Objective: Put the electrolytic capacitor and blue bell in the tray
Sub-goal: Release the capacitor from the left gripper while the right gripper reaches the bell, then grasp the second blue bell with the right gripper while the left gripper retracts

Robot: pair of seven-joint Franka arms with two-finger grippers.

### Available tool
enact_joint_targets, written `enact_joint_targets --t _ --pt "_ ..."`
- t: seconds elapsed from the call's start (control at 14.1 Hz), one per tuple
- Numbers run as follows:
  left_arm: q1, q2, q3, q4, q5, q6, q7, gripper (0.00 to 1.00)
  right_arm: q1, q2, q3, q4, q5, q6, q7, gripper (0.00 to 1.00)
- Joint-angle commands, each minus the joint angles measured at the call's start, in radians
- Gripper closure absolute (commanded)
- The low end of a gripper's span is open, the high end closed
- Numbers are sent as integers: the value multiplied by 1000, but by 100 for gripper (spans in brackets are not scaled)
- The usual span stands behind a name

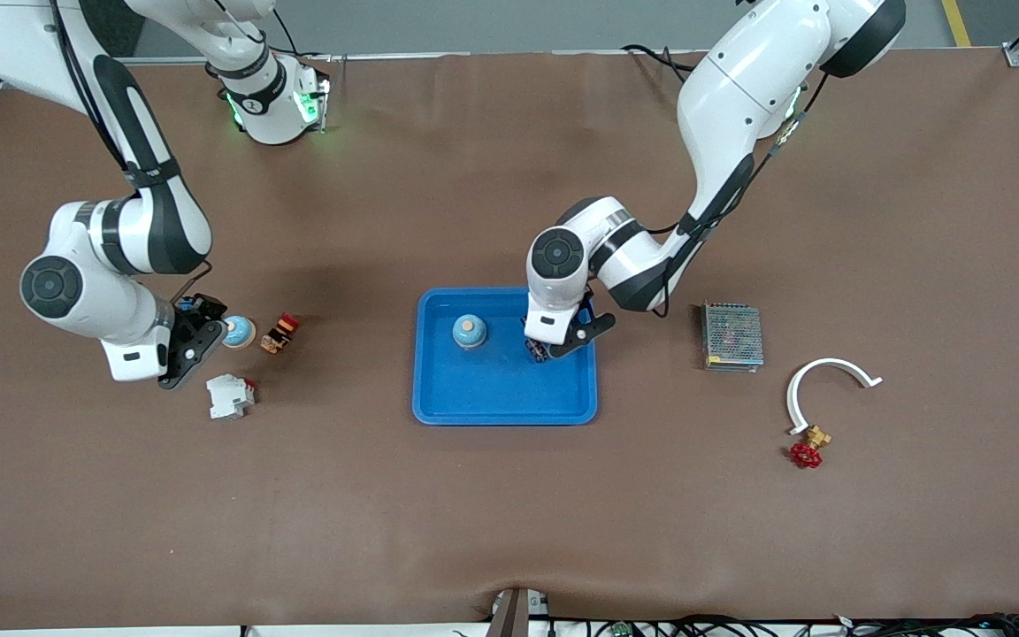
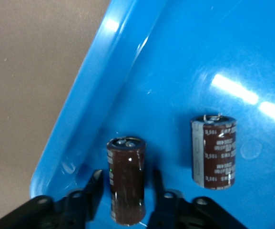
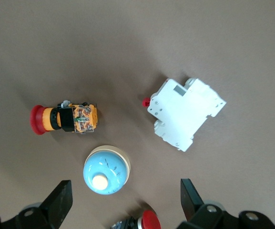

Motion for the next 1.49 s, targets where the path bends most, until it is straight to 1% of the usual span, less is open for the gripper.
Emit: enact_joint_targets --t 0.0,0.14,0.36,0.57,0.92,1.07,1.21,1.42 --pt "9 -41 5 3 23 -1 -14 0 -34 -40 24 -128 -8 119 -11 0" --pt "40 -76 7 21 27 -13 -3 0 -34 -39 24 -177 -8 187 -11 0" --pt "93 -149 5 34 29 -28 52 0 -34 -36 24 -225 -8 239 -11 0" --pt "165 -219 2 35 21 -67 159 0 -34 -30 24 -231 -8 253 -11 0" --pt "270 -305 2 44 15 -130 322 0 -38 -14 22 -245 -8 311 -11 0" --pt "309 -327 -2 75 15 -197 404 0 -43 9 22 -245 -8 343 -11 0" --pt "317 -356 7 106 13 -275 490 0 -56 30 22 -245 -8 362 -14 0" --pt "400 -414 -5 124 12 -387 662 0 -57 52 22 -250 -8 396 -23 0"
